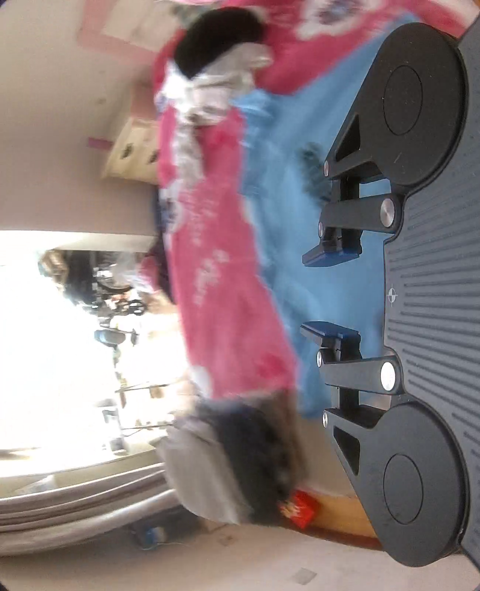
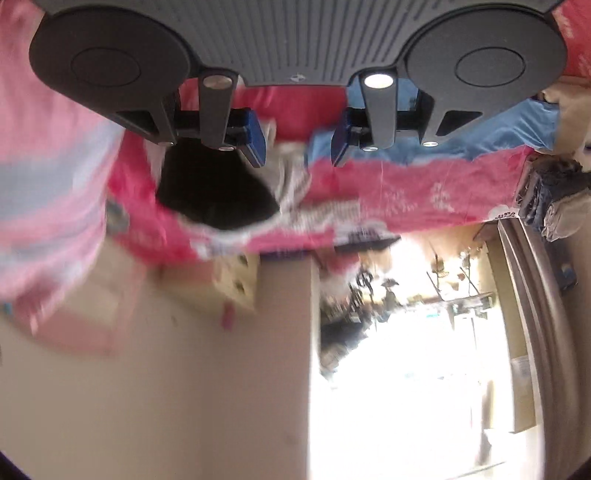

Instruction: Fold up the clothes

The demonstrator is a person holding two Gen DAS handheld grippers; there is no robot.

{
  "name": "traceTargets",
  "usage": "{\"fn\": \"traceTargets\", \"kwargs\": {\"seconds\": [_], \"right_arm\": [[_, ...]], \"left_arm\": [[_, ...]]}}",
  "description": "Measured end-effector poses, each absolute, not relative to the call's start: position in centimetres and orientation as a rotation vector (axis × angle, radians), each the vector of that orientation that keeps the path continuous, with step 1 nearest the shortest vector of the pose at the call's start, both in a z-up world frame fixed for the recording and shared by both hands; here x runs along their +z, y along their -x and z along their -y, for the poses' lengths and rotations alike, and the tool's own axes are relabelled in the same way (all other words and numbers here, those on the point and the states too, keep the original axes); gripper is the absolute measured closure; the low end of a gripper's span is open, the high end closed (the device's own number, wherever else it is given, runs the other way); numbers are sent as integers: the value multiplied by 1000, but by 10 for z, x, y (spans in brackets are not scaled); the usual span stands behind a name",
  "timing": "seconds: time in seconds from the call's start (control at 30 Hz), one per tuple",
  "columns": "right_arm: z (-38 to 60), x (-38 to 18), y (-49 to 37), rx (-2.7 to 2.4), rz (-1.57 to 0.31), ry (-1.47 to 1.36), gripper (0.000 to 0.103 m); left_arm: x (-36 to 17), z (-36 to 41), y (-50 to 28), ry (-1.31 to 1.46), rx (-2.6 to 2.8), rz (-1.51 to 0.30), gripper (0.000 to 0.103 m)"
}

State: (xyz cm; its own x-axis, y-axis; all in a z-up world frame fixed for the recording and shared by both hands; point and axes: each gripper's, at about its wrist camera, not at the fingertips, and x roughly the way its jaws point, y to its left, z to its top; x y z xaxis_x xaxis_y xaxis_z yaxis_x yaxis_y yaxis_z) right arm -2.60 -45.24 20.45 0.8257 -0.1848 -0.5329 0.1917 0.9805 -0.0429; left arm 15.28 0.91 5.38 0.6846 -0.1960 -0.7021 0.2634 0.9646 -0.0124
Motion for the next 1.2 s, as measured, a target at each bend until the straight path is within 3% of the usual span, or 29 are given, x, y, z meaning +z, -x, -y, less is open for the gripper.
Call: {"fn": "traceTargets", "kwargs": {"seconds": [0.1,0.2,0.47,0.67,0.83,1.0,1.1,1.2], "right_arm": [[449,203,9,-152,-512,29,61],[452,186,-30,-113,-472,18,62],[482,148,-224,-110,-182,-368,64],[506,133,-342,-181,-46,-486,64],[534,171,-351,-170,-39,-177,64],[557,223,-303,-36,-146,268,63],[551,202,-265,168,-298,316,64],[529,130,-225,335,-390,304,64]], "left_arm": [[81,35,-187,-92,-217,-737,68],[75,79,-216,-97,-217,-724,68],[64,144,-325,-198,-213,-673,68],[88,177,-406,-239,-181,-511,68],[136,187,-427,-253,-229,-446,68],[223,212,-429,-336,-322,-391,68],[242,240,-422,-363,-354,-358,62],[210,258,-406,-363,-376,-370,61]]}}
